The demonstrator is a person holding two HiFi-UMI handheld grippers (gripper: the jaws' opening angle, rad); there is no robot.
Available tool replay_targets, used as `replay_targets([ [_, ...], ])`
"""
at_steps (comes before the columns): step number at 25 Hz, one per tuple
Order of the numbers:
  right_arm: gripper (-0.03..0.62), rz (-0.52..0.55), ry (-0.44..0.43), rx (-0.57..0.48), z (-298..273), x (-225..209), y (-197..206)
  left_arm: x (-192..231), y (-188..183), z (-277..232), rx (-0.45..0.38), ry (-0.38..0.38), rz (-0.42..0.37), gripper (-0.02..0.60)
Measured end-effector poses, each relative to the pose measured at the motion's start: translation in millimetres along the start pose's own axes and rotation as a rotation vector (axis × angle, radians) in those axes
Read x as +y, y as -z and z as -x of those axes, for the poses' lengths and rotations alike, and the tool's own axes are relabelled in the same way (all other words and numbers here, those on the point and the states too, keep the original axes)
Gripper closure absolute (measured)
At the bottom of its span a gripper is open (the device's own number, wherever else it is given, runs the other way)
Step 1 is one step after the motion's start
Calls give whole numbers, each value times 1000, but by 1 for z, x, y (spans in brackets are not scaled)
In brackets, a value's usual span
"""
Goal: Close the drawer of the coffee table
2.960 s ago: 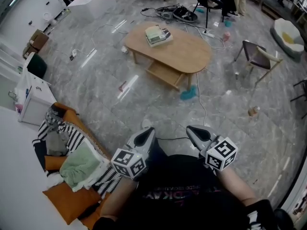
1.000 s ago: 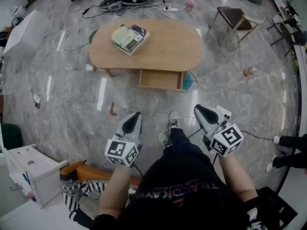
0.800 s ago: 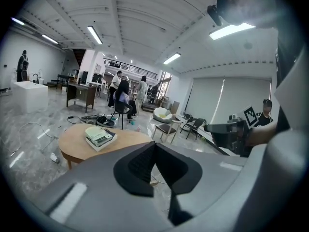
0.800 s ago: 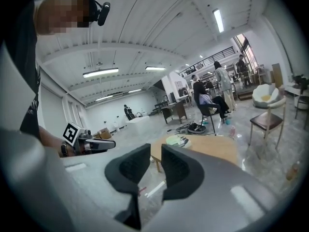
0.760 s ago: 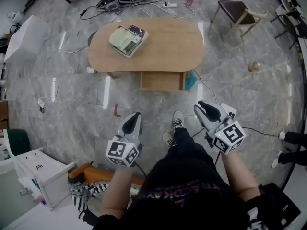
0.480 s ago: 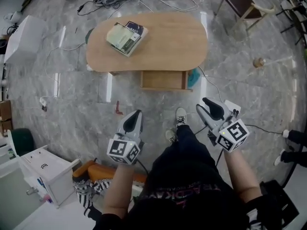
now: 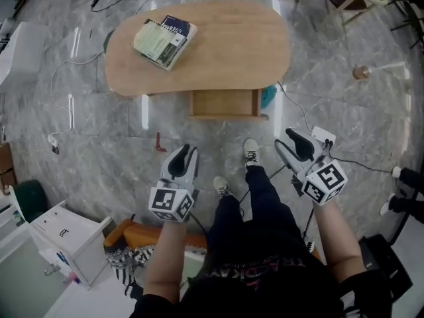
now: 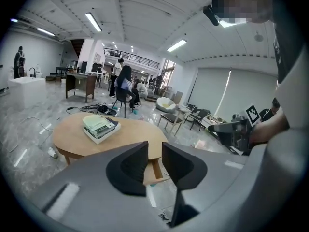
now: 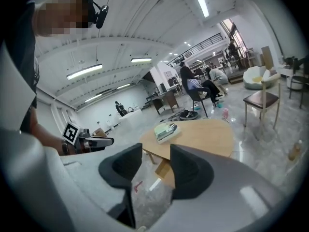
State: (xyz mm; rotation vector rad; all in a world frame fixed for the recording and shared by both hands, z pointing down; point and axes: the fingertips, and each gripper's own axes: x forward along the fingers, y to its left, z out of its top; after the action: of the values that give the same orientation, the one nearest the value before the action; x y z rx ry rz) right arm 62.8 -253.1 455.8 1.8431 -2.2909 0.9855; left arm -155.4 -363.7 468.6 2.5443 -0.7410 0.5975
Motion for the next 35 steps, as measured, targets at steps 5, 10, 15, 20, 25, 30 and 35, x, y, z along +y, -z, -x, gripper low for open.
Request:
replay_targets([
  [5,411,-23,71,5,-23,-16,41,28,37,-20,40,20,-12,426],
  [10,410,-34,120,21,-44,-29,88,53,78,-36,69,22,-17,407],
  [15,395,-23,171,36,-60,-57,133,79,126,-61,79,20,-33,379],
  [20,386,17,210,58,-79,-88,181,107,181,-97,88,3,-41,338],
  [25,344,53,240,97,-105,-124,247,136,238,-129,101,-7,-80,268],
  [30,329,70,288,122,-128,-165,308,178,299,-157,107,-42,-102,221],
  [35,326,112,300,150,-149,-201,360,212,347,-190,81,-67,-103,221],
])
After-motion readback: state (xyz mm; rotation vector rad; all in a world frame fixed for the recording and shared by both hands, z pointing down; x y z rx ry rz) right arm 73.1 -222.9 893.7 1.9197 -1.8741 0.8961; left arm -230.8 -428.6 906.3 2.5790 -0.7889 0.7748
